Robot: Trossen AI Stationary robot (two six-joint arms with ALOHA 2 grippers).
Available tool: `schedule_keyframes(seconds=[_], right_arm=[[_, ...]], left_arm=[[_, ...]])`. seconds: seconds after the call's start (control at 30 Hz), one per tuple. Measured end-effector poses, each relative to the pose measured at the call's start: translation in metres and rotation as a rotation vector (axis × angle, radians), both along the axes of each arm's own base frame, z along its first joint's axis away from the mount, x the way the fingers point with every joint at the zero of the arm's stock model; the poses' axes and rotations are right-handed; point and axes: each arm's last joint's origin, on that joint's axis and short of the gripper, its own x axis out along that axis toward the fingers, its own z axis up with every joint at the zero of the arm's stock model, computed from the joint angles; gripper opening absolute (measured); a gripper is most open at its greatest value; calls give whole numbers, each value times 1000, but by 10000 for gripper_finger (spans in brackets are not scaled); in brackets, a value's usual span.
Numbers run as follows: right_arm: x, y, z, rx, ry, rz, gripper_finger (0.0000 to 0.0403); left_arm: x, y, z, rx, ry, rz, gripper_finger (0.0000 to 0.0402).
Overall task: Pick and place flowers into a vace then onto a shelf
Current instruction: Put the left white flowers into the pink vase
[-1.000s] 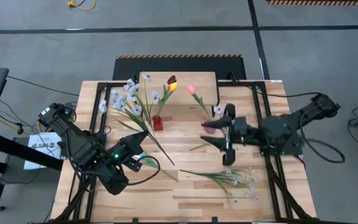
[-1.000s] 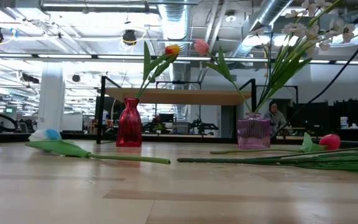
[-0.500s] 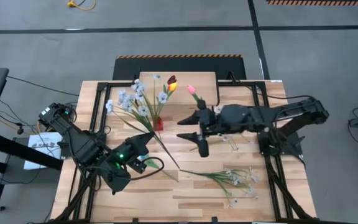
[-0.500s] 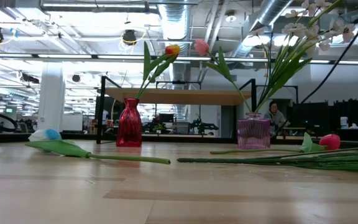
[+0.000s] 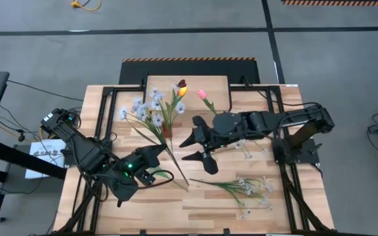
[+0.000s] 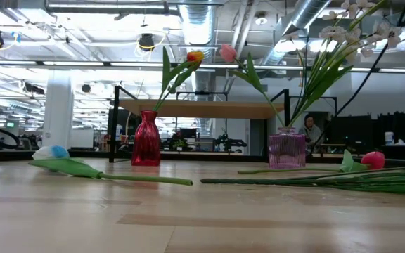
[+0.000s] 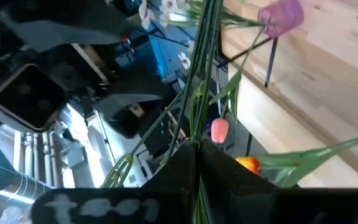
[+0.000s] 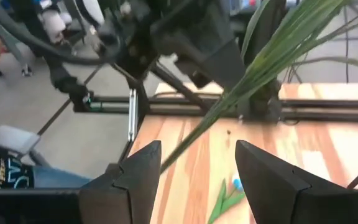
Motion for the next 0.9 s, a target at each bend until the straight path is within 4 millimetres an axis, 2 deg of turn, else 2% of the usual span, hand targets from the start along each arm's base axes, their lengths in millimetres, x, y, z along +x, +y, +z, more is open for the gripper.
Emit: schedule_keyframes(seconds=[0.23, 0.6, 0.9], right_arm=[[8, 3, -4, 2, 27, 42, 199], [14, -8, 3, 19, -49, 17, 194], [37, -3, -23, 32, 13, 10, 193]], left_arm=[[0, -1, 0, -2, 11, -18, 0], [1, -1, 1, 29, 23, -27, 0], [1, -1, 1, 41, 23, -26, 0]])
